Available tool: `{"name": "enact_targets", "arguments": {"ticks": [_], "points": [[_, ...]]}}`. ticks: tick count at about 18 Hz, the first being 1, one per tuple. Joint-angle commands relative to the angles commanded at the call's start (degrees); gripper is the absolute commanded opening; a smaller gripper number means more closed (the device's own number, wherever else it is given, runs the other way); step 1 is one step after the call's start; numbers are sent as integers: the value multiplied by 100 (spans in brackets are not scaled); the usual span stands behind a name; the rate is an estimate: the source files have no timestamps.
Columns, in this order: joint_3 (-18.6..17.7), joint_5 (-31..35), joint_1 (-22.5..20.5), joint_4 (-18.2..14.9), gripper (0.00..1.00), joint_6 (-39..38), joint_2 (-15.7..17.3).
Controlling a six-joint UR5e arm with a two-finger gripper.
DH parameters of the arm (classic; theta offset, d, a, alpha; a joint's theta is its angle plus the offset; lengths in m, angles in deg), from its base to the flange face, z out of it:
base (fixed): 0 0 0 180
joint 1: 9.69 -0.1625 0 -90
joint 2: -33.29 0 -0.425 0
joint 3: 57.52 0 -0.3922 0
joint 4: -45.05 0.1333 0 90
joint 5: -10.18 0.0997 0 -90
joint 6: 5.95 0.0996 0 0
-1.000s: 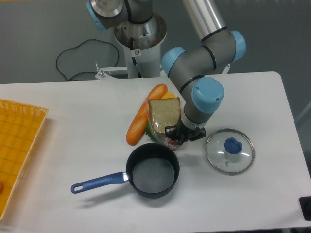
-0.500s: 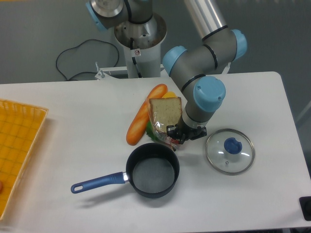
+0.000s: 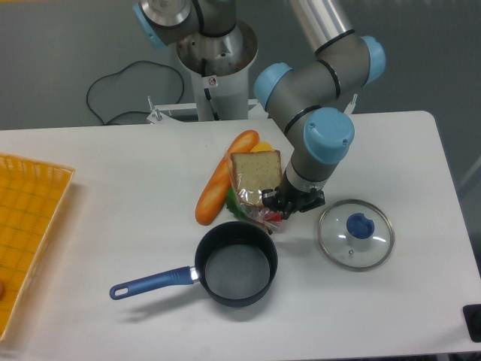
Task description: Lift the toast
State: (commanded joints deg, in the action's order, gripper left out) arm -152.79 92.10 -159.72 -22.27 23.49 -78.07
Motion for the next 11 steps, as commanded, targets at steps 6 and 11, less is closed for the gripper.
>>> {"name": "enact_targets", "arguments": {"ticks": [6, 11], "points": [[-9, -9, -246, -9, 73, 386, -17], [0, -44, -589, -141, 90, 694, -44]]}}
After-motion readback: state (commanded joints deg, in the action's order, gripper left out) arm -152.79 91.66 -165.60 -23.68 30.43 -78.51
